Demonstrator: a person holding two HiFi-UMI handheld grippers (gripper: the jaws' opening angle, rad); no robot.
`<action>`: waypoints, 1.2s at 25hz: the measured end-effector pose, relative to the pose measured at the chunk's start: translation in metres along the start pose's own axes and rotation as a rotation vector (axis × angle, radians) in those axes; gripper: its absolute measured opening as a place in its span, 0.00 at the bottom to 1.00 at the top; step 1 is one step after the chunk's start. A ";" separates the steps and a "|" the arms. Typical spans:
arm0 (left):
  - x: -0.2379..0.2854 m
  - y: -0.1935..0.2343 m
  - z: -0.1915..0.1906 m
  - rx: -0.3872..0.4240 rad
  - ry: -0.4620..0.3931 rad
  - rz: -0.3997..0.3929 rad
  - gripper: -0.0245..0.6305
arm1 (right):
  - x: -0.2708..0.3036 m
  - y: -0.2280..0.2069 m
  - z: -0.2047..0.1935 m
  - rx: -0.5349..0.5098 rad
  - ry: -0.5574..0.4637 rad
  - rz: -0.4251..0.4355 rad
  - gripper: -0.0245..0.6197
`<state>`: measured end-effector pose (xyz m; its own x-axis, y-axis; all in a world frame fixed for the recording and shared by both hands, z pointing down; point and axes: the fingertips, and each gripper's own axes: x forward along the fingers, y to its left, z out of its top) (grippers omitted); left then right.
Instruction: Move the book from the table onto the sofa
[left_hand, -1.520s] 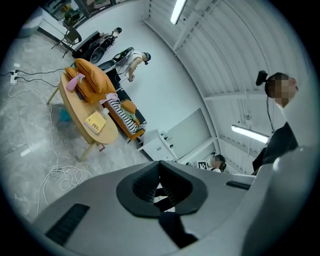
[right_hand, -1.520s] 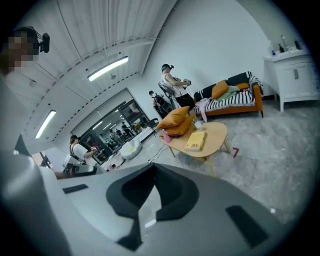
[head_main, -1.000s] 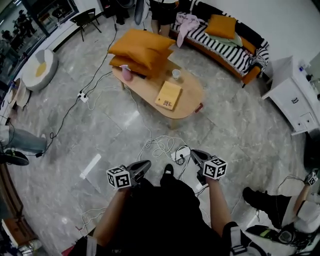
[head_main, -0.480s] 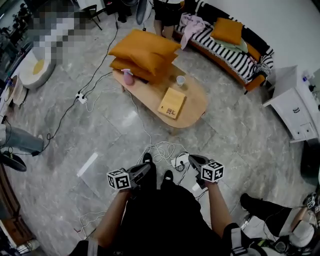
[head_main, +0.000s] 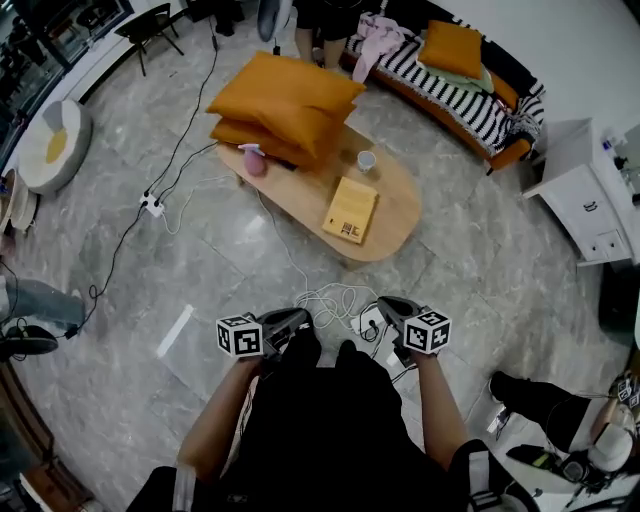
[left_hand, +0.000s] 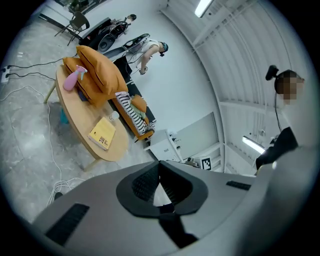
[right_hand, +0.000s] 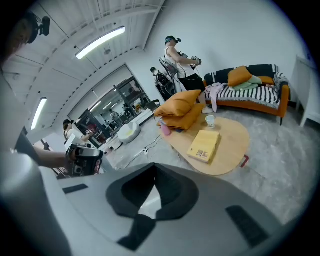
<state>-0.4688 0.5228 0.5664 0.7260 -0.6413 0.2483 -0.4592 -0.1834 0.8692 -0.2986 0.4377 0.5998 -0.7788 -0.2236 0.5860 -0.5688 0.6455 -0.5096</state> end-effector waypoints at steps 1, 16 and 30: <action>0.002 0.007 0.010 0.002 0.009 0.002 0.05 | 0.004 -0.003 0.004 0.000 0.002 -0.010 0.05; 0.058 0.108 0.039 -0.058 0.109 0.102 0.05 | 0.043 -0.070 -0.003 -0.001 0.166 0.008 0.05; 0.165 0.281 0.059 -0.150 0.008 0.134 0.05 | 0.195 -0.281 0.002 -0.262 0.431 0.011 0.05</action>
<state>-0.5080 0.3212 0.8268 0.6678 -0.6464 0.3689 -0.4709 0.0169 0.8820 -0.2911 0.2115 0.8555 -0.5729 0.0705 0.8166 -0.4328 0.8200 -0.3745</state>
